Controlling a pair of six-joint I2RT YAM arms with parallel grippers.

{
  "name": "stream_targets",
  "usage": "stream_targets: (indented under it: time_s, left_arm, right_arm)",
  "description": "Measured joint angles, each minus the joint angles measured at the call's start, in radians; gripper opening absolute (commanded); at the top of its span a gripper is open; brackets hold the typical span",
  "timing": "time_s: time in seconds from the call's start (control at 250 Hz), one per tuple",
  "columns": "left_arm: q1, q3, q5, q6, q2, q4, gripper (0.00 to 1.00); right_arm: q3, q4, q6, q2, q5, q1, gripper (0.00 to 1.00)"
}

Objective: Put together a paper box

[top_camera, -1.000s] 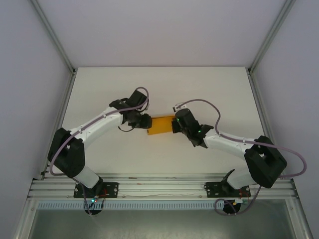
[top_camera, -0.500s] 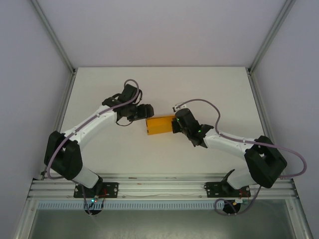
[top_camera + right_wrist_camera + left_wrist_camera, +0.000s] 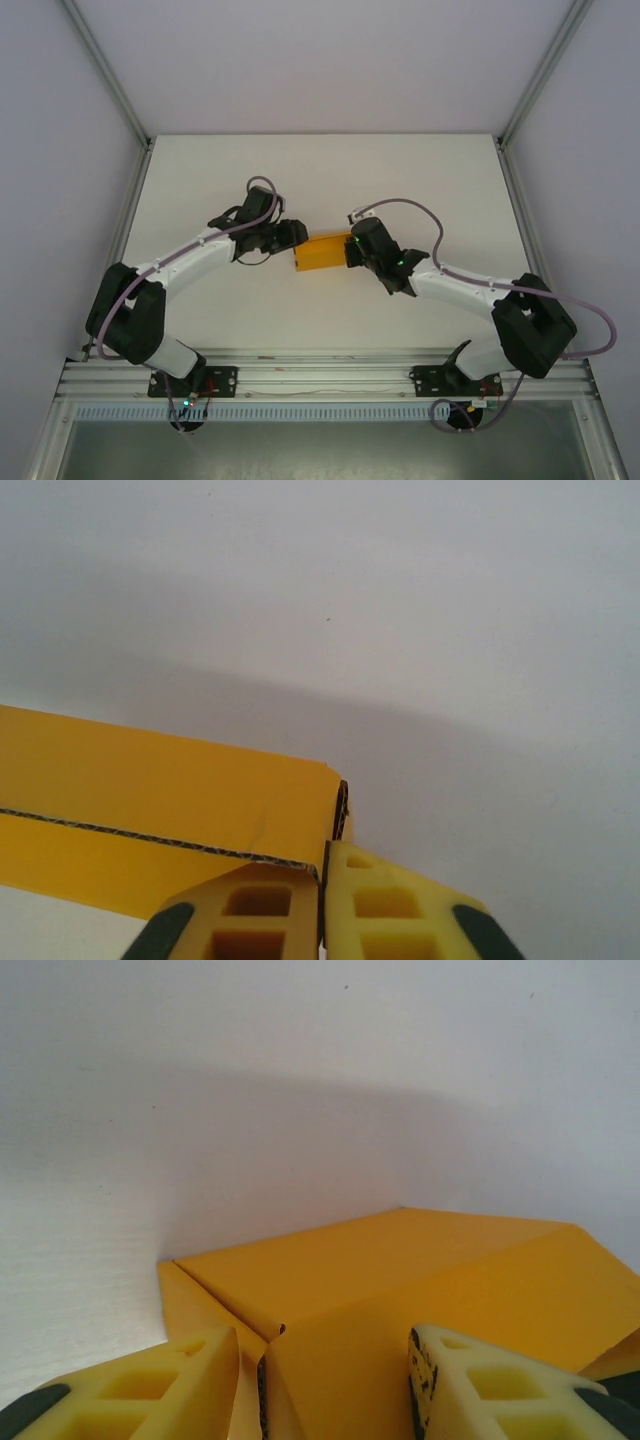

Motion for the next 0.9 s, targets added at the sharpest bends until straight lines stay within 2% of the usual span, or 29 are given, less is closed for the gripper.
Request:
stream_targets:
  time_s: [0.044, 0.136, 0.296, 0.376, 0.452, 0.544, 0.684, 0.78, 0.839, 0.899]
  left_arm:
    - [0.000, -0.009, 0.000, -0.001, -0.002, 0.019, 0.47]
    - [0.000, -0.018, -0.002, -0.005, -0.002, 0.035, 0.47]
    - [0.000, -0.021, -0.001, -0.003, -0.001, 0.044, 0.45]
    - [0.000, -0.021, -0.001, -0.004, -0.001, 0.045, 0.44]
    - [0.000, -0.027, 0.000, -0.003, -0.001, 0.053, 0.44]
    - [0.000, -0.030, 0.000, -0.003, -0.001, 0.060, 0.44]
    - [0.000, -0.034, 0.005, -0.003, -0.001, 0.066, 0.45]
    - [0.000, -0.038, 0.007, 0.001, -0.001, 0.068, 0.45]
    - [0.000, -0.050, 0.011, 0.005, -0.001, 0.076, 0.45]
    - [0.000, -0.070, 0.010, 0.019, -0.002, 0.108, 0.46]
  right_arm:
    - [0.002, -0.023, 0.021, -0.011, -0.009, 0.000, 0.32]
    - [0.002, -0.090, 0.032, -0.050, -0.035, -0.001, 0.48]
    - [-0.007, -0.126, 0.042, -0.124, -0.112, -0.009, 0.63]
    - [-0.007, -0.124, 0.066, -0.153, -0.159, -0.039, 0.67]
    - [-0.007, -0.111, 0.088, -0.164, -0.183, -0.070, 0.65]
    - [-0.002, -0.100, 0.109, -0.156, -0.197, -0.099, 0.57]
    - [0.017, -0.095, 0.136, -0.091, -0.216, -0.113, 0.53]
    - [0.007, -0.082, 0.149, -0.052, -0.229, -0.113, 0.47]
    - [-0.013, -0.043, 0.158, -0.043, -0.237, -0.113, 0.38]
    - [-0.035, 0.006, 0.172, -0.038, -0.243, -0.113, 0.35]
